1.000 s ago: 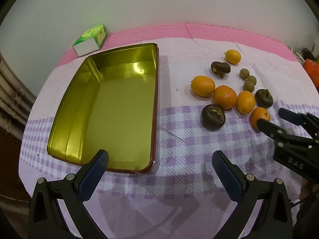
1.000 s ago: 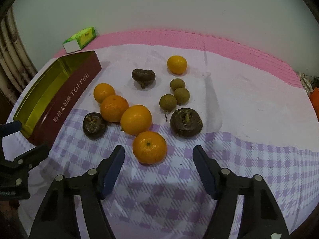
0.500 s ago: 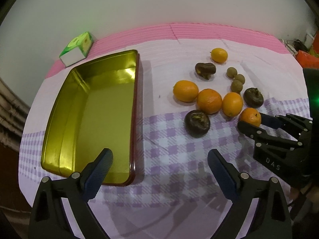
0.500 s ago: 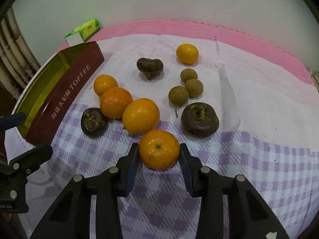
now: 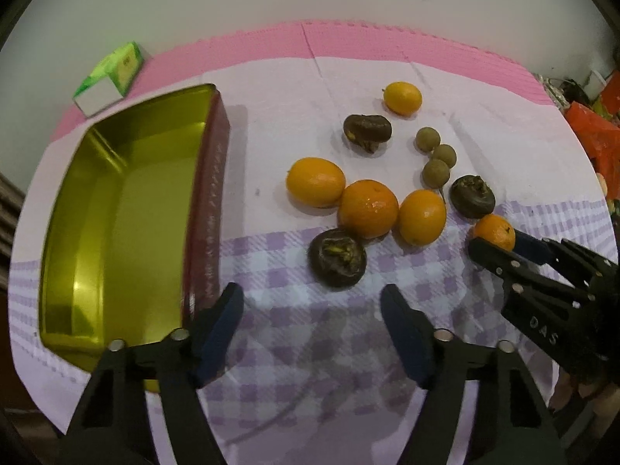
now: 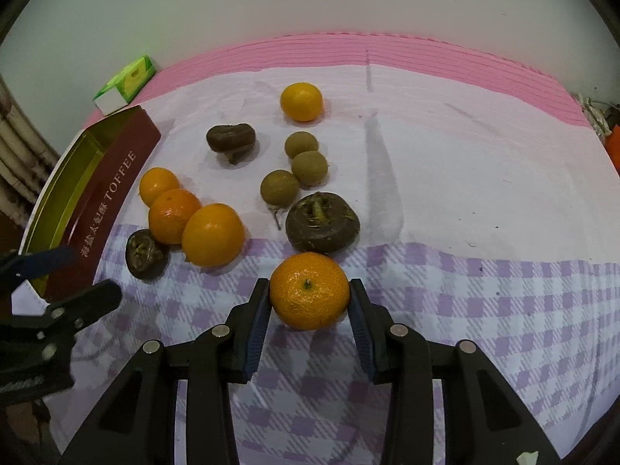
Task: Organize fruits
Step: 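Grasp a dark brown round fruit with the left gripper while the right gripper holds the orange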
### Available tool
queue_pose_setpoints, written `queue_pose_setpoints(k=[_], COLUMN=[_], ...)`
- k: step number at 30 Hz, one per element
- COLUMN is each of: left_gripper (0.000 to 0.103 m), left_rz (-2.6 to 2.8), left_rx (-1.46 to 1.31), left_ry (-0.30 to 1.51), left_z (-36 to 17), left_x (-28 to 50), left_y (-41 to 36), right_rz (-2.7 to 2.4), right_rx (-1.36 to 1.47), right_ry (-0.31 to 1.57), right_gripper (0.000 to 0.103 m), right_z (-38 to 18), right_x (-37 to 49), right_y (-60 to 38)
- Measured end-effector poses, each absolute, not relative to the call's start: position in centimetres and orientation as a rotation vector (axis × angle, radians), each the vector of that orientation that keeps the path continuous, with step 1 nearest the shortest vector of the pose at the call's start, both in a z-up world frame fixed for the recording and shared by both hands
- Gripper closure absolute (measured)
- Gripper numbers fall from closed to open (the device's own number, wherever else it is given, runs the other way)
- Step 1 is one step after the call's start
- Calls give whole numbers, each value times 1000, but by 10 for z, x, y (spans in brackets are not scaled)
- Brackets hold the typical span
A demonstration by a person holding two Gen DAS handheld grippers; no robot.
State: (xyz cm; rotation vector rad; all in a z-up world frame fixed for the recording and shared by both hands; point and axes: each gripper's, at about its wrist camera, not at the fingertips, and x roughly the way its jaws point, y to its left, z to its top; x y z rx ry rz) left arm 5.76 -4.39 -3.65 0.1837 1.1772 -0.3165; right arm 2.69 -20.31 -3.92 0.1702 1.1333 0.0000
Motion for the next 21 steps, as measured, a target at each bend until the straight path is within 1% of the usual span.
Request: queue_pose_setpoints(k=[5, 13, 15, 19, 21], left_gripper=[38, 43, 45, 53, 55], left_rz=[-321, -342, -344, -366, -365], left_rx=[178, 197, 195, 188, 188], left_ry=[1199, 1207, 1214, 1229, 1225], left_z=[-45, -55, -58, -63, -65], left_x=[70, 83, 85, 87, 88], left_y=[-47, -60, -61, -63, -63], right_rz=[2, 3, 4, 4, 2], right_rx=[177, 176, 176, 183, 182], right_ry=[1151, 1149, 1149, 1146, 1146], right_gripper=[66, 66, 66, 65, 65], right_z=[-42, -44, -44, -43, -44], right_x=[26, 27, 27, 27, 27], right_y=[-205, -204, -204, -204, -203])
